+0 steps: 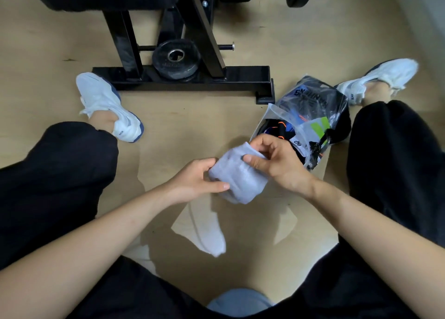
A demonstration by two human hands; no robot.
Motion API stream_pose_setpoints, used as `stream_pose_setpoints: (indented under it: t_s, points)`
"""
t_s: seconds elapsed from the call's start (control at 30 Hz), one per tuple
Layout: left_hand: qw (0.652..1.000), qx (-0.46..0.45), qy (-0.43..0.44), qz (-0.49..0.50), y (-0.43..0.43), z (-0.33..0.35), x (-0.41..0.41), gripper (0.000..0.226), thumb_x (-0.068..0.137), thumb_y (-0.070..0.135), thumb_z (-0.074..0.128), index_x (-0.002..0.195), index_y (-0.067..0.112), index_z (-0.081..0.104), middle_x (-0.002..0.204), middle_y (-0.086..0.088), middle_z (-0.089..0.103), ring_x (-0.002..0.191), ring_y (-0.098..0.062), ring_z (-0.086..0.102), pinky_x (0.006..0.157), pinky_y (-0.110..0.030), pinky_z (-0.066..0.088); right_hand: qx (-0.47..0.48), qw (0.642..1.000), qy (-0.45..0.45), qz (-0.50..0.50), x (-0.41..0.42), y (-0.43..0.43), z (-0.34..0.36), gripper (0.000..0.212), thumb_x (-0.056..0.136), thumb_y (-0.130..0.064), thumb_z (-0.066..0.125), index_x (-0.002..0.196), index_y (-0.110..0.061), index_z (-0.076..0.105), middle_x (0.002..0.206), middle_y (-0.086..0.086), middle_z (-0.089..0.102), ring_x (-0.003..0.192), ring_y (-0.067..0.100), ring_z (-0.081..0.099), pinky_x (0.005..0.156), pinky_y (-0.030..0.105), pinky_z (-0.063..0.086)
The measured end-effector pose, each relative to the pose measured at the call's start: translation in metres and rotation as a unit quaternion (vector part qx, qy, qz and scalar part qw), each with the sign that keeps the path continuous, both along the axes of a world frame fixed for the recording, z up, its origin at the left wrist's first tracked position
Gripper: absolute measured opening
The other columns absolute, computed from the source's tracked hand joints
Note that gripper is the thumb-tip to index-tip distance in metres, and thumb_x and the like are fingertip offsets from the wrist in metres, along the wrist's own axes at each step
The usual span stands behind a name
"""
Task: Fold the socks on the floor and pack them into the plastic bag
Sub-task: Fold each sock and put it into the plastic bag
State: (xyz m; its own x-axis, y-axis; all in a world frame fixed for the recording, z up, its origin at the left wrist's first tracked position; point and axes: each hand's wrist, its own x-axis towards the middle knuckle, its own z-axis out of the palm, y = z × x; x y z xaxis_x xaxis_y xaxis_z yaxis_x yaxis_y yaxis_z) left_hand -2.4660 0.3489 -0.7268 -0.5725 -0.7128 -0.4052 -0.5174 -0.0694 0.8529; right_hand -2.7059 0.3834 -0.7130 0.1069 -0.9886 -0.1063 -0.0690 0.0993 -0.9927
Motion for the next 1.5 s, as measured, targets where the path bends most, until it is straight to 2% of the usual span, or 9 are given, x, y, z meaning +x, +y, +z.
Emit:
stream_pose_setpoints:
  t_s: [0.1, 0.2, 0.37, 0.5, 0.7, 0.9, 1.13, 1.37, 1.5]
  points:
    - [0.999, -0.020, -0.019, 0.017, -0.002, 0.002, 0.002, 0.052, 0.068, 0.046, 0.079, 0.076, 0.001, 0.055, 0.068, -0.012, 0.054, 0.067, -0.013, 0.046, 0.062, -0.031, 0.038, 0.019, 0.994, -0.051, -0.096, -0.018, 0.002, 0.012, 0.022, 0.089, -0.008, 0.071, 0.095, 0.006, 0.056, 0.086, 0.017, 0.064, 0.079, 0.026, 0.059, 0.071, 0.037, 0.049]
    - [0.999, 0.020, -0.037, 0.021, -0.005, 0.000, 0.011, 0.045, 0.075, 0.033, 0.082, 0.069, 0.005, 0.047, 0.067, -0.002, 0.041, 0.064, -0.013, 0.036, 0.058, -0.030, 0.027, 0.025, 0.981, -0.026, -0.192, -0.041, 0.008, 0.020, 0.018, 0.094, -0.006, 0.066, 0.105, 0.007, 0.059, 0.094, 0.015, 0.071, 0.084, 0.022, 0.066, 0.076, 0.035, 0.054]
    - [0.982, 0.127, 0.045, 0.132, -0.011, 0.000, 0.017, 0.043, 0.079, 0.030, 0.076, 0.107, -0.002, 0.067, 0.105, -0.010, 0.075, 0.097, -0.024, 0.071, 0.090, -0.038, 0.057, 0.051, 0.966, 0.022, -0.252, -0.068, 0.017, 0.016, 0.015, 0.092, -0.008, 0.068, 0.106, -0.001, 0.071, 0.095, 0.012, 0.076, 0.079, 0.013, 0.070, 0.069, 0.021, 0.055]
    - [0.937, 0.188, 0.139, 0.258, -0.017, 0.005, 0.008, 0.031, 0.099, 0.018, 0.062, 0.127, 0.005, 0.064, 0.124, -0.012, 0.071, 0.116, -0.028, 0.068, 0.102, -0.045, 0.052, 0.094, 0.958, 0.009, -0.271, -0.071, 0.023, 0.002, 0.008, 0.091, -0.007, 0.069, 0.099, -0.005, 0.072, 0.083, 0.005, 0.075, 0.072, 0.014, 0.068, 0.068, 0.026, 0.055]
    - [0.920, 0.107, 0.083, 0.367, -0.016, 0.001, -0.005, 0.018, 0.099, 0.022, 0.064, 0.108, 0.007, 0.068, 0.101, -0.006, 0.071, 0.090, -0.022, 0.067, 0.074, -0.033, 0.055, 0.178, 0.949, 0.038, -0.257, -0.066, 0.024, -0.021, 0.014, 0.089, -0.011, 0.073, 0.090, 0.001, 0.067, 0.075, 0.011, 0.059, 0.071, 0.023, 0.054, 0.070, 0.041, 0.049]
    - [0.937, 0.040, 0.071, 0.339, -0.009, -0.005, -0.019, 0.019, 0.092, 0.023, 0.072, 0.097, 0.005, 0.067, 0.087, -0.007, 0.066, 0.078, -0.019, 0.058, 0.071, -0.036, 0.045, 0.158, 0.956, 0.059, -0.242, -0.050, 0.026, -0.020, 0.019, 0.091, -0.015, 0.071, 0.090, 0.003, 0.067, 0.069, 0.012, 0.056, 0.068, 0.023, 0.052, 0.066, 0.042, 0.050]
    - [0.962, 0.015, 0.071, 0.264, 0.012, 0.002, -0.046, 0.020, 0.090, 0.019, 0.071, 0.074, 0.015, 0.058, 0.059, 0.011, 0.053, 0.061, -0.016, 0.046, 0.063, -0.035, 0.044, 0.134, 0.981, -0.003, -0.142, -0.011, 0.032, -0.008, 0.009, 0.094, -0.008, 0.066, 0.100, 0.000, 0.068, 0.098, 0.029, 0.070, 0.082, 0.027, 0.067, 0.076, 0.056, 0.057]
    - [0.969, 0.030, 0.070, 0.235, 0.031, 0.008, -0.062, 0.012, 0.093, 0.017, 0.071, 0.099, 0.008, 0.066, 0.097, -0.015, 0.072, 0.085, -0.025, 0.074, 0.072, -0.045, 0.063, 0.124, 0.987, -0.014, -0.100, 0.016, 0.037, -0.009, 0.013, 0.092, -0.002, 0.067, 0.105, 0.002, 0.065, 0.095, 0.026, 0.070, 0.078, 0.019, 0.069, 0.068, 0.034, 0.060]
    - [0.965, 0.105, 0.114, 0.211, 0.030, 0.020, -0.060, 0.017, 0.101, 0.016, 0.059, 0.110, 0.004, 0.066, 0.104, -0.010, 0.072, 0.096, -0.020, 0.074, 0.078, -0.039, 0.063, 0.124, 0.986, -0.007, -0.108, 0.009, 0.037, -0.010, 0.025, 0.086, -0.008, 0.076, 0.106, -0.001, 0.065, 0.101, 0.026, 0.070, 0.082, 0.033, 0.071, 0.077, 0.045, 0.062]
